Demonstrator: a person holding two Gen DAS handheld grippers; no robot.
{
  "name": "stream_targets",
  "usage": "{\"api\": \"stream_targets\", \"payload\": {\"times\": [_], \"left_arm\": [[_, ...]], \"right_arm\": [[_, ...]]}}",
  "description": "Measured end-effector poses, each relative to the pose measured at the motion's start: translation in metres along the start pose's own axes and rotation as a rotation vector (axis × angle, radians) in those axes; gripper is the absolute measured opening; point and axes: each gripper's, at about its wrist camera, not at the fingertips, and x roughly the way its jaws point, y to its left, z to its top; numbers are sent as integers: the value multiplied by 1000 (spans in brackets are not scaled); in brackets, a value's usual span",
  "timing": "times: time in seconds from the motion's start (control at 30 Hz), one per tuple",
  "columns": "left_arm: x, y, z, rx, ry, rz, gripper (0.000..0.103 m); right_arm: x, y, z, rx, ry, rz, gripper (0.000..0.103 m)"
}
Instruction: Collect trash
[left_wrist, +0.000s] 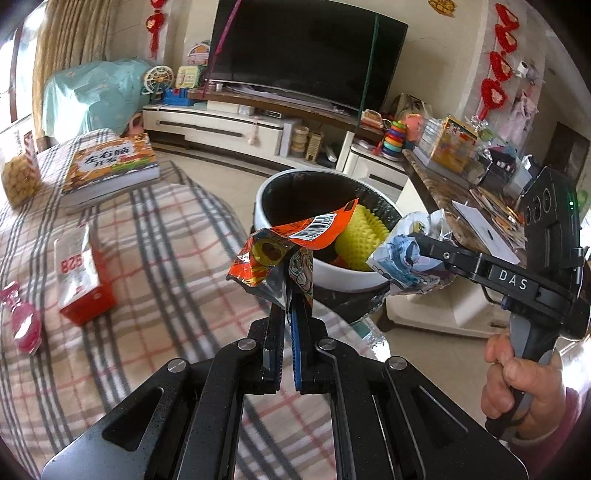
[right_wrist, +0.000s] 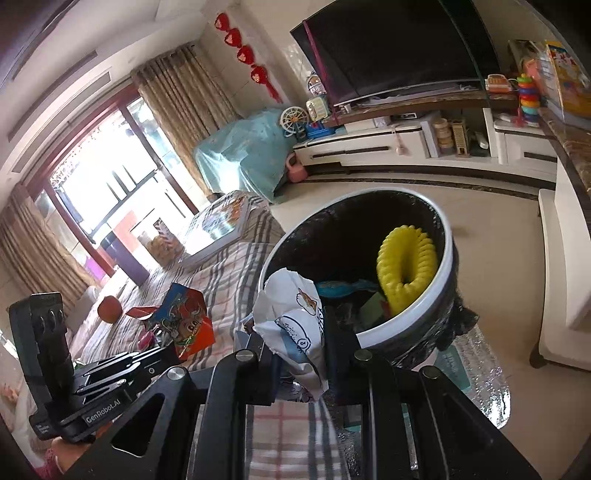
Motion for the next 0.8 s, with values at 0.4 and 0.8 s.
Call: {"api": "stream_targets", "payload": {"times": [0.4, 0.8], "left_arm": [[11, -16, 14, 36, 1, -10, 3], [19, -29, 26, 68, -3, -9, 3]], "right_arm": [[-6, -16, 14, 11, -23, -15, 19], [-4, -24, 23, 12, -28, -31, 20]]}}
